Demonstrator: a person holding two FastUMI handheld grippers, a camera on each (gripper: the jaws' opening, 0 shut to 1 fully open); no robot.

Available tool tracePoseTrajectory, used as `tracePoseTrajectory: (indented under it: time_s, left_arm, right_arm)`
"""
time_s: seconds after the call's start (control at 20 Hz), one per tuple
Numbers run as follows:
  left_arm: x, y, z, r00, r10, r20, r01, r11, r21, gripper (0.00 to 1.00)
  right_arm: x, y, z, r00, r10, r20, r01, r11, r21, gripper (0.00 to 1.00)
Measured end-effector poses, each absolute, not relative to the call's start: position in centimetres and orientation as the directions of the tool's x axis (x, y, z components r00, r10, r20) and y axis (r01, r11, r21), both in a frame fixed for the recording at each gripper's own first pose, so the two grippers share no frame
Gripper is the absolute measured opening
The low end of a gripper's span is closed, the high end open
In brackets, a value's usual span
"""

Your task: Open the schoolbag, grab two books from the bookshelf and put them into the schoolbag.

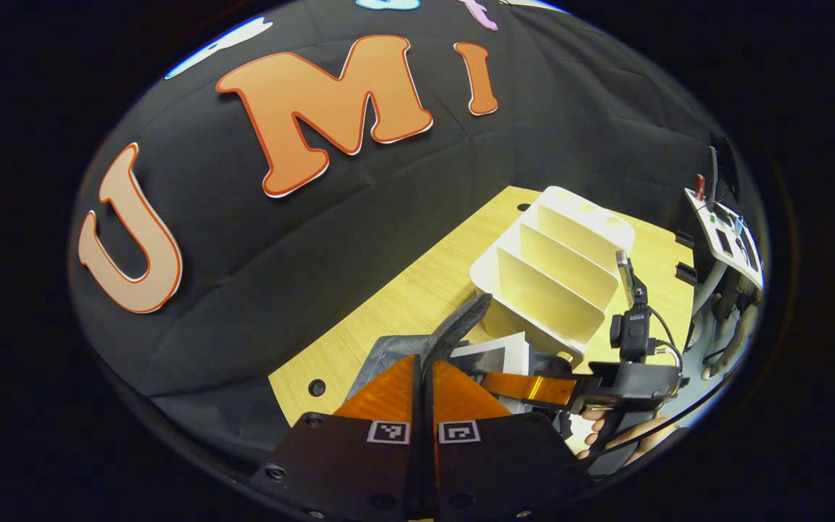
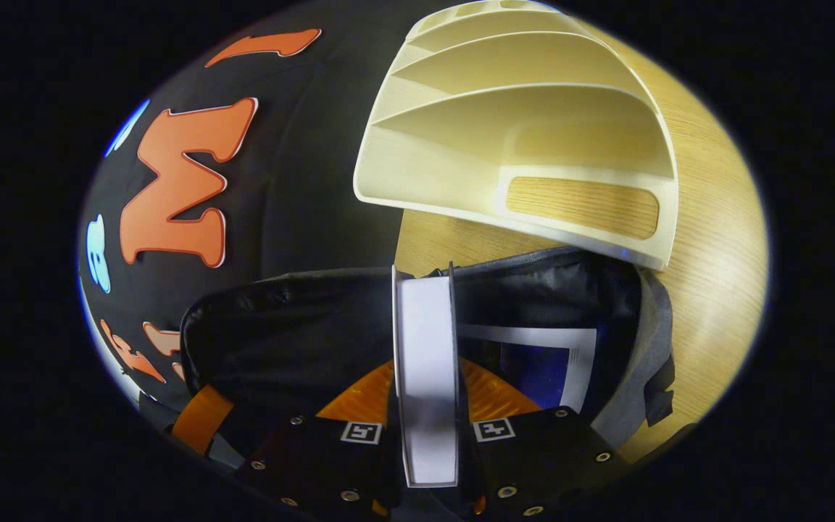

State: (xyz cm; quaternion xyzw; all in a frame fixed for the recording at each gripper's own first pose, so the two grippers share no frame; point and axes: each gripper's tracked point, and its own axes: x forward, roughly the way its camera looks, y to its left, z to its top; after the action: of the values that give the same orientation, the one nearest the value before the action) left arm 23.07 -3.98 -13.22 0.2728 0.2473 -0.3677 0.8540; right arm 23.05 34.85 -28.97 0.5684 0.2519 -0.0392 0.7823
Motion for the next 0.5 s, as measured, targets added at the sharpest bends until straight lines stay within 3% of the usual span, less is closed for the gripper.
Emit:
tracePoseTrajectory:
  time_s: [0.15, 0.3, 0.35, 0.4, 0.5]
  left_arm:
    - [23.5, -3.9, -13.5, 0.602, -0.494, -0.627, 0.767, 0.576, 0.283, 0.0]
    - [24.4, -3.4, -14.0, 0.602, -0.488, -0.633, 0.764, 0.582, 0.279, 0.0]
    - [24.3, -3.3, -14.2, 0.596, -0.492, -0.635, 0.766, 0.587, 0.263, 0.0]
    - [24.3, -3.2, -14.4, 0.582, -0.504, -0.638, 0.77, 0.593, 0.234, 0.0]
    - [24.3, -2.9, -14.3, 0.566, -0.52, -0.64, 0.775, 0.601, 0.196, 0.0]
  right_arm:
    - [22.9, 36.3, -29.8, 0.831, 0.242, -0.501, 0.395, 0.377, 0.838, 0.34]
    - [21.4, 36.4, -31.2, 0.765, 0.253, -0.592, 0.463, 0.423, 0.779, 0.46]
    - [21.0, 36.6, -31.4, 0.746, 0.264, -0.611, 0.478, 0.427, 0.768, 0.75]
    - [20.5, 36.4, -31.4, 0.727, 0.273, -0.63, 0.494, 0.43, 0.756, 0.96]
    - [19.4, 36.2, -31.3, 0.693, 0.286, -0.662, 0.518, 0.441, 0.733, 0.99]
